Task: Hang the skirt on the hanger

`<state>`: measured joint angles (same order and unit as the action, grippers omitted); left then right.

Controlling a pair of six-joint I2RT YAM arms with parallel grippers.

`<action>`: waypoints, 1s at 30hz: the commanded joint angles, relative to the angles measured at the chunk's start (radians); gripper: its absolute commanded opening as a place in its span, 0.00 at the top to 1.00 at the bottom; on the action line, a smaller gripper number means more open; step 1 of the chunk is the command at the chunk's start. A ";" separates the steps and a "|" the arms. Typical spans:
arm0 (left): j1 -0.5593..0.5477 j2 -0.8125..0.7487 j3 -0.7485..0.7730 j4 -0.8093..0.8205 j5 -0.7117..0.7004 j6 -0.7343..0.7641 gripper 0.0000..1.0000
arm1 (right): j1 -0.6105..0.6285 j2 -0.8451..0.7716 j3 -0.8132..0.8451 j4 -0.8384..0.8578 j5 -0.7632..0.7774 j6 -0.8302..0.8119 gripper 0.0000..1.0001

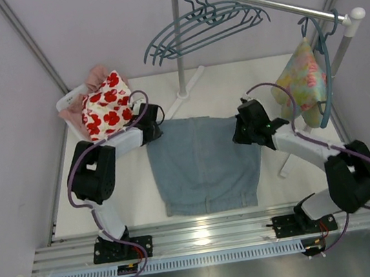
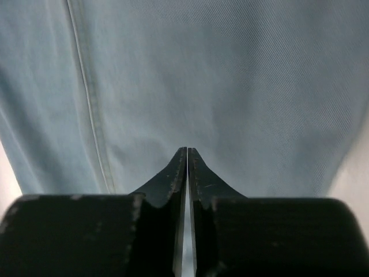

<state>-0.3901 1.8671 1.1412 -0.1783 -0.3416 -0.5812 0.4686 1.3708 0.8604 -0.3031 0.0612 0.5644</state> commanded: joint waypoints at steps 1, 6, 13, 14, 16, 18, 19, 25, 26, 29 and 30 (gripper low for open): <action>0.025 0.017 0.063 0.051 0.016 0.030 0.77 | 0.005 0.156 0.124 0.176 -0.017 -0.020 0.93; 0.042 0.004 0.043 0.053 -0.010 0.017 0.78 | -0.001 0.309 0.206 0.234 0.061 -0.032 0.99; 0.059 0.009 0.026 0.017 -0.042 -0.034 0.81 | -0.027 0.482 0.305 0.180 0.123 -0.063 1.00; 0.060 0.010 0.028 0.013 -0.049 -0.035 0.81 | -0.039 0.497 0.308 0.171 0.126 -0.061 1.00; 0.063 0.023 0.038 -0.004 -0.054 -0.035 0.81 | -0.051 0.501 0.304 0.162 0.135 -0.066 1.00; 0.074 0.035 0.048 -0.010 -0.039 -0.037 0.81 | -0.070 0.498 0.296 0.160 0.144 -0.080 1.00; 0.079 0.037 0.046 -0.010 -0.028 -0.039 0.81 | -0.073 0.498 0.295 0.162 0.155 -0.084 1.00; 0.094 0.034 0.054 0.014 0.016 -0.023 0.80 | -0.081 0.551 0.328 0.173 0.125 -0.109 1.00; 0.094 0.029 0.057 0.025 0.021 -0.017 0.80 | -0.081 0.559 0.331 0.183 0.118 -0.110 1.00; 0.094 0.017 0.058 0.039 0.027 0.009 0.79 | -0.081 0.591 0.353 0.220 0.118 -0.127 1.00; 0.094 0.017 0.061 0.039 0.024 0.020 0.79 | -0.081 0.603 0.365 0.225 0.120 -0.132 1.00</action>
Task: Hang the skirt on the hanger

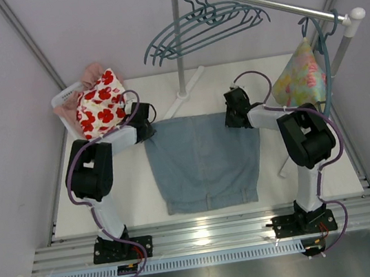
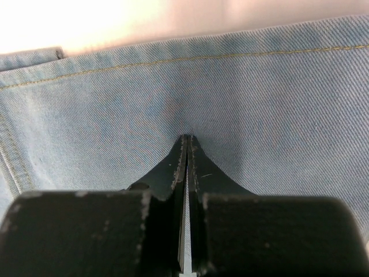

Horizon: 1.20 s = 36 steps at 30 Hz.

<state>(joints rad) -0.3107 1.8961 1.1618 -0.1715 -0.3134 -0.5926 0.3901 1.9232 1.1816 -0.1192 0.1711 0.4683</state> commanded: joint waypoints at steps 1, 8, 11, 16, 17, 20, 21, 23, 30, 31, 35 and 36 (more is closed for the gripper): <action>0.015 -0.012 0.064 0.029 -0.006 0.036 0.79 | -0.007 0.071 0.059 0.046 0.011 -0.051 1.00; -0.013 -0.110 0.104 0.020 0.053 0.076 0.75 | -0.008 0.024 0.185 -0.004 -0.036 -0.098 1.00; -0.060 -0.202 0.092 0.003 0.050 0.106 0.69 | 0.003 -0.041 0.193 -0.026 -0.090 -0.123 0.91; -0.163 -0.388 0.020 -0.046 -0.001 0.109 0.50 | 0.046 -0.183 0.187 -0.132 -0.105 -0.154 0.64; -0.172 -0.419 -0.019 -0.054 -0.003 0.100 0.44 | 0.052 -0.206 0.175 -0.145 -0.101 -0.152 0.59; -0.212 -0.537 -0.138 -0.072 -0.006 0.056 0.32 | 0.061 -0.308 0.074 -0.165 -0.139 -0.126 0.47; -0.225 -0.592 -0.189 -0.074 -0.012 0.028 0.30 | 0.073 -0.361 0.009 -0.160 -0.200 -0.114 0.46; -0.225 -0.640 -0.286 -0.069 -0.012 -0.010 0.25 | 0.117 -0.406 -0.043 -0.158 -0.197 -0.120 0.38; -0.088 -0.698 -0.487 -0.048 0.066 -0.078 0.23 | 0.469 -0.460 -0.143 -0.188 -0.053 -0.042 0.32; -0.062 -0.709 -0.497 -0.043 0.065 -0.078 0.23 | 0.502 -0.463 -0.151 -0.174 -0.039 -0.021 0.33; 0.048 -0.758 -0.598 0.009 0.121 -0.078 0.24 | 0.694 -0.391 -0.117 -0.143 0.036 -0.005 0.34; 0.097 -0.759 -0.608 0.024 0.140 -0.072 0.24 | 0.717 -0.363 -0.070 -0.154 0.063 -0.005 0.34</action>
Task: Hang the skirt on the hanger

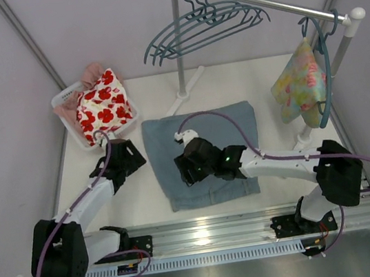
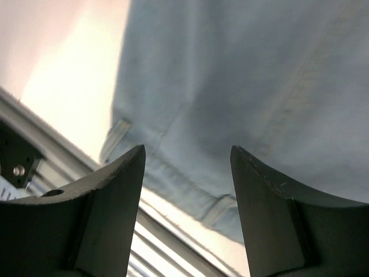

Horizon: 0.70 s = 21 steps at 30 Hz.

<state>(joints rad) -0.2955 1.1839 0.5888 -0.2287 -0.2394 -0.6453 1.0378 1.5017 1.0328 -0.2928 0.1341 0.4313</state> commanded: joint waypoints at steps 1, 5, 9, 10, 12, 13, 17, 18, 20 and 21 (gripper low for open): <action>0.100 -0.046 -0.046 0.127 0.083 -0.013 0.24 | 0.086 0.089 0.107 0.006 0.110 0.034 0.35; 0.122 0.009 -0.041 0.221 0.159 0.022 0.27 | 0.172 0.236 0.196 -0.032 0.114 0.035 0.36; 0.122 0.091 0.017 0.321 0.192 0.027 0.28 | 0.225 0.299 0.237 -0.043 0.107 0.052 0.36; 0.122 0.130 0.026 0.330 0.193 0.027 0.29 | 0.232 0.308 0.257 -0.058 0.110 0.052 0.36; 0.122 0.169 0.057 0.345 0.193 0.029 0.30 | 0.249 0.330 0.277 -0.078 0.131 0.061 0.36; 0.122 0.202 0.069 0.353 0.189 0.030 0.30 | 0.252 0.331 0.286 -0.085 0.131 0.060 0.36; 0.124 0.282 0.106 0.367 0.160 0.041 0.30 | 0.265 0.353 0.291 -0.086 0.116 0.070 0.37; 0.124 0.296 0.109 0.371 0.158 0.041 0.30 | 0.268 0.360 0.294 -0.089 0.111 0.070 0.38; 0.125 0.327 0.121 0.385 0.160 0.038 0.30 | 0.274 0.380 0.311 -0.104 0.114 0.067 0.39; 0.125 0.336 0.121 0.391 0.157 0.032 0.30 | 0.278 0.385 0.315 -0.109 0.119 0.066 0.40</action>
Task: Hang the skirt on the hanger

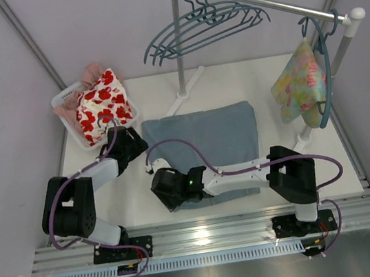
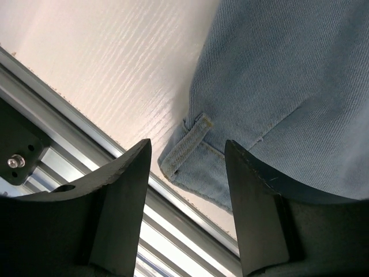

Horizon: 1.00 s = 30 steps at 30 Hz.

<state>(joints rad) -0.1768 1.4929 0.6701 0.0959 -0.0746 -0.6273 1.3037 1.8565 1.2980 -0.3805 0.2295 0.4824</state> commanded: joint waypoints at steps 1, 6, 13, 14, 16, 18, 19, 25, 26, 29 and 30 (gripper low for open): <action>0.005 0.036 0.042 0.083 -0.011 0.005 0.30 | 0.017 0.038 0.055 -0.034 0.028 0.010 0.42; 0.007 0.089 0.083 0.087 -0.007 0.003 0.31 | 0.022 0.089 0.064 -0.080 0.033 0.004 0.43; 0.007 0.139 0.131 0.084 0.007 0.006 0.32 | 0.020 0.092 0.052 -0.058 0.007 -0.008 0.56; 0.007 0.147 0.140 0.084 0.010 0.005 0.32 | 0.020 0.092 0.052 -0.058 -0.001 -0.011 0.63; 0.008 0.168 0.152 0.085 0.019 0.002 0.34 | 0.022 0.086 0.050 -0.049 -0.009 -0.021 0.85; 0.007 0.179 0.160 0.088 0.027 -0.002 0.34 | 0.020 0.069 0.026 -0.032 -0.009 -0.018 1.00; 0.007 0.182 0.164 0.090 0.026 -0.003 0.35 | 0.019 0.046 0.014 -0.023 -0.010 -0.018 1.00; 0.007 0.213 0.189 0.093 0.013 -0.003 0.39 | -0.012 -0.046 -0.094 0.049 -0.082 -0.001 1.00; 0.008 0.217 0.194 0.096 0.015 -0.003 0.40 | -0.015 -0.057 -0.106 0.055 -0.106 0.002 1.00; 0.007 0.234 0.206 0.107 0.018 -0.005 0.45 | -0.024 -0.092 -0.149 0.071 -0.124 0.016 1.00; 0.008 0.240 0.206 0.108 0.018 -0.003 0.48 | -0.026 -0.098 -0.163 0.077 -0.124 0.019 1.00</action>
<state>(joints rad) -0.1761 1.7191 0.8314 0.1486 -0.0631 -0.6296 1.2861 1.8206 1.1656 -0.3435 0.1436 0.4789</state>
